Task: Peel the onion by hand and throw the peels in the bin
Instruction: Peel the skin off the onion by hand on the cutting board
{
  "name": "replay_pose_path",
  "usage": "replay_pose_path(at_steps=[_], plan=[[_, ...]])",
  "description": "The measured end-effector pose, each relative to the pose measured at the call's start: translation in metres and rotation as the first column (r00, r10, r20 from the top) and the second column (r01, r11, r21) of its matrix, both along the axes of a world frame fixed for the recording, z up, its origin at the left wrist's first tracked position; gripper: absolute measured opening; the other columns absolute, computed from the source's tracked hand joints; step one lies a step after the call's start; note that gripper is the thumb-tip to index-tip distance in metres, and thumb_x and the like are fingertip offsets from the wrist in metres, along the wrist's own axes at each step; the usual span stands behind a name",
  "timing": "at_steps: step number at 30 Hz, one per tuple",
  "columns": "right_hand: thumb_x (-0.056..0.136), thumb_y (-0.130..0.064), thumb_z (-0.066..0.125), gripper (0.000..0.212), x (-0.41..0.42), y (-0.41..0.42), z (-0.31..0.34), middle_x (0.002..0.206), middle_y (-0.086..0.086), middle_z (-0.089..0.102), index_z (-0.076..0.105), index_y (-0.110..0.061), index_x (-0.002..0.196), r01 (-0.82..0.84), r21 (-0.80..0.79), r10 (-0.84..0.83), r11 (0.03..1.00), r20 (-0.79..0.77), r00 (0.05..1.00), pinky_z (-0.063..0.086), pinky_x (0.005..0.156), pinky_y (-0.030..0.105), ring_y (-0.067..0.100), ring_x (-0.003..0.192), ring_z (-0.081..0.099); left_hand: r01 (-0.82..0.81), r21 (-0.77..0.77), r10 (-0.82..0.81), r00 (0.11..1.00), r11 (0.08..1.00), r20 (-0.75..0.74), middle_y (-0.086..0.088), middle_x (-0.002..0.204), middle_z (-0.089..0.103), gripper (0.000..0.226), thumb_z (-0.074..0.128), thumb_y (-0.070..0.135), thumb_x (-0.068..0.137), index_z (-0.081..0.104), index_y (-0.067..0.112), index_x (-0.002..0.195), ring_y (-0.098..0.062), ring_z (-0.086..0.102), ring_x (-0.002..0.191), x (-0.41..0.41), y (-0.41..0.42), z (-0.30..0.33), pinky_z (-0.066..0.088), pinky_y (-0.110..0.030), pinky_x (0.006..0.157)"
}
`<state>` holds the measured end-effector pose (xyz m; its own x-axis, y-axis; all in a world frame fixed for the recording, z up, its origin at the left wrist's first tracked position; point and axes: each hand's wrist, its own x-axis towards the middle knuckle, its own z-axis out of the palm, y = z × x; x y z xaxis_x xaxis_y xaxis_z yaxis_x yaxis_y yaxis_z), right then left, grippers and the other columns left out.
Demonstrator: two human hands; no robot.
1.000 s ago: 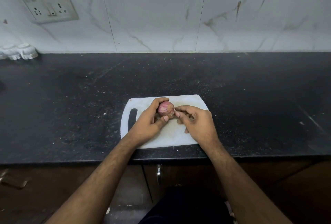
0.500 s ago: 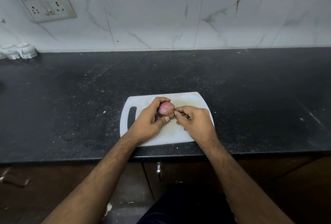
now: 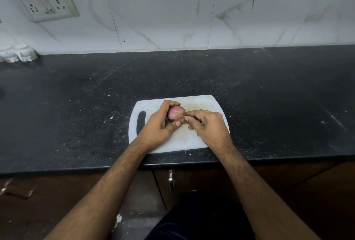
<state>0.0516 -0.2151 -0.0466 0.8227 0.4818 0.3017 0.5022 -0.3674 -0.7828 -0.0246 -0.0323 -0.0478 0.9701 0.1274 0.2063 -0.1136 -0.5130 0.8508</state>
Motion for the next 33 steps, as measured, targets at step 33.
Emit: replay_pose_path(at_steps=[33], plan=[[0.096,-0.021,0.059,0.008,-0.003,-0.0031,0.004,0.079,-0.01,0.065,0.063,-0.02,0.088,-0.027,0.037,0.023,0.999,0.108,0.994,0.049,0.06,0.031,0.008,0.065,0.055,-0.107,-0.129,0.106,0.994,0.986,-0.014,0.007,0.116,0.068,0.057,0.094,0.016,0.078,0.052,0.031,0.114,-0.014,0.071,0.107,0.0037,0.0003,-0.0053,0.061,-0.043,0.095]])
